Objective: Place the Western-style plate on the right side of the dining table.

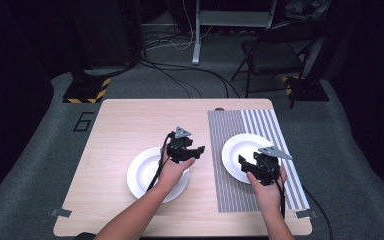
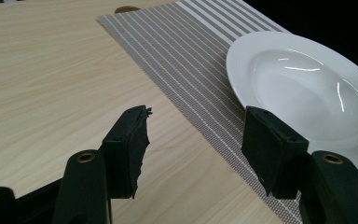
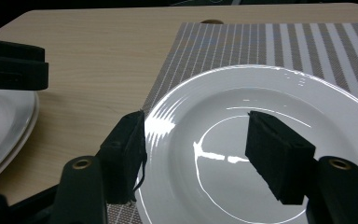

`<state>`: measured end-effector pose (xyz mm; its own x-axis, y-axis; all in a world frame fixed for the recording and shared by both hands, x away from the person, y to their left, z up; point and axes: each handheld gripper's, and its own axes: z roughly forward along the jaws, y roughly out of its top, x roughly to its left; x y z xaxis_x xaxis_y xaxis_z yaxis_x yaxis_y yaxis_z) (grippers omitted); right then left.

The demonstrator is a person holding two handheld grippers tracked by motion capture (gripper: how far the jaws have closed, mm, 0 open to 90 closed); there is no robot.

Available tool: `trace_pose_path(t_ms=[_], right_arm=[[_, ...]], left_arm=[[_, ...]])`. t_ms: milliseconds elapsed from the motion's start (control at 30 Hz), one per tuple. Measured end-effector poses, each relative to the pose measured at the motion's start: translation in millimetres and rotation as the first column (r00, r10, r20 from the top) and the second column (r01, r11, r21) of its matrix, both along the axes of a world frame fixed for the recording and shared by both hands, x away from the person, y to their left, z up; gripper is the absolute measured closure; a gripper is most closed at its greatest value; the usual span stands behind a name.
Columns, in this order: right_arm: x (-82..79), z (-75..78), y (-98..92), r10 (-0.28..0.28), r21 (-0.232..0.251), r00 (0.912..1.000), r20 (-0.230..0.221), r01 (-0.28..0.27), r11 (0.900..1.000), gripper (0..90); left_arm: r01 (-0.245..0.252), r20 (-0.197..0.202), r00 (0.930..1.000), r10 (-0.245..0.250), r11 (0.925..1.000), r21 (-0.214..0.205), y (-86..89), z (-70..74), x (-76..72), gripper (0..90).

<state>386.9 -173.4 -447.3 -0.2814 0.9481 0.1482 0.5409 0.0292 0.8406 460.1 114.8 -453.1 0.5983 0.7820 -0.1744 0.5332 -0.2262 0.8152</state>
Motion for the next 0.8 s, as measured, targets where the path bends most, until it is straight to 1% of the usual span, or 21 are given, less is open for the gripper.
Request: trace_pose_path(t_ms=[33, 67, 100, 133, 167, 267, 300, 333, 433, 500, 533, 567, 600, 700, 800], right_arm=[[0.9, 0.8, 4.4, 0.017, 0.003, 0.9998, -0.005, -0.017, 0.9999, 37.0], [0.9, 0.8, 4.4, 0.017, 0.003, 0.9998, -0.005, -0.017, 0.9999, 37.0], [2.3, 1.1, 7.7, 0.037, -0.011, 0.9993, -0.008, -0.037, 0.9992, 36.8], [2.3, 1.1, 7.7, 0.037, -0.011, 0.9993, -0.008, -0.037, 0.9992, 36.8], [3.4, 1.0, 11.8, 0.05, -0.012, 0.9986, -0.018, -0.05, 0.9987, 36.6], [4.8, 0.9, 15.1, 0.064, -0.017, 0.9977, -0.021, -0.064, 0.9978, 36.2], [5.3, 1.0, 16.9, 0.068, -0.017, 0.9974, -0.024, -0.069, 0.9975, 36.2], [6.6, 1.2, 19.4, 0.083, -0.021, 0.9963, -0.025, -0.083, 0.9963, 36.0], [7.2, 2.0, 24.2, 0.103, -0.021, 0.9943, -0.027, -0.103, 0.9944, 35.9], [6.9, 2.9, 28.2, 0.12, -0.028, 0.9924, -0.029, -0.121, 0.9923, 35.9], [6.9, 2.9, 28.2, 0.12, -0.028, 0.9924, -0.029, -0.121, 0.9923, 35.9], [6.6, 3.5, 30.0, 0.128, -0.032, 0.9913, -0.029, -0.129, 0.9911, 35.8], [6.4, 4.4, 32.4, 0.14, -0.033, 0.9898, -0.03, -0.141, 0.9895, 35.8], [6.4, 6.1, 36.4, 0.15, -0.03, 0.9884, -0.024, -0.151, 0.9881, 35.9], [6.2, 6.2, 40.1, 0.159, -0.033, 0.9869, -0.024, -0.16, 0.9865, 35.9]], left_arm=[[-0.006, 0.006, 1.0, 0.006, 1.0, 0.0, 4.2, 0.4, -0.7, 40.4], [-0.009, 0.01, 0.9999, 0.009, 0.9999, 0.005, 8.5, 0.8, -1.1, 40.4], [-0.025, 0.008, 0.9996, 0.025, 0.9997, 0.0, 16.9, 1.3, -2.0, 40.3], [-0.025, 0.008, 0.9996, 0.025, 0.9997, 0.0, 16.9, 1.3, -2.0, 40.1], [-0.032, 0.007, 0.9995, 0.032, 0.9995, -0.001, 21.2, 1.5, -2.6, 40.1], [-0.052, 0.01, 0.9986, 0.052, 0.9987, -0.005, 34.2, 1.5, -4.6, 40.0], [-0.064, 0.008, 0.9979, 0.064, 0.998, -0.007, 42.2, 2.0, -6.2, 40.0], [-0.078, 0.006, 0.9969, 0.078, 0.9968, -0.019, 44.6, 1.8, -7.1, 40.1], [-0.1, 0.004, 0.9949, 0.1, 0.9947, -0.02, 58.1, 2.8, -11.0, 40.0], [-0.114, 0.01, 0.9934, 0.114, 0.9933, -0.018, 67.6, 3.7, -13.7, 40.1], [-0.114, 0.01, 0.9934, 0.114, 0.9933, -0.018, 67.6, 3.7, -13.7, 40.1], [-0.133, 0.009, 0.991, 0.133, 0.9908, -0.024, 74.9, 4.5, -15.5, 40.1], [-0.142, 0.009, 0.9897, 0.143, 0.9894, -0.029, 79.4, 5.1, -16.4, 40.1], [-0.161, 0.01, 0.9868, 0.162, 0.9862, -0.037, 91.5, 6.9, -19.4, 40.1], [-0.187, 0.032, 0.9818, 0.187, 0.9822, -0.022, 102.0, 8.8, -24.4, 40.1]])
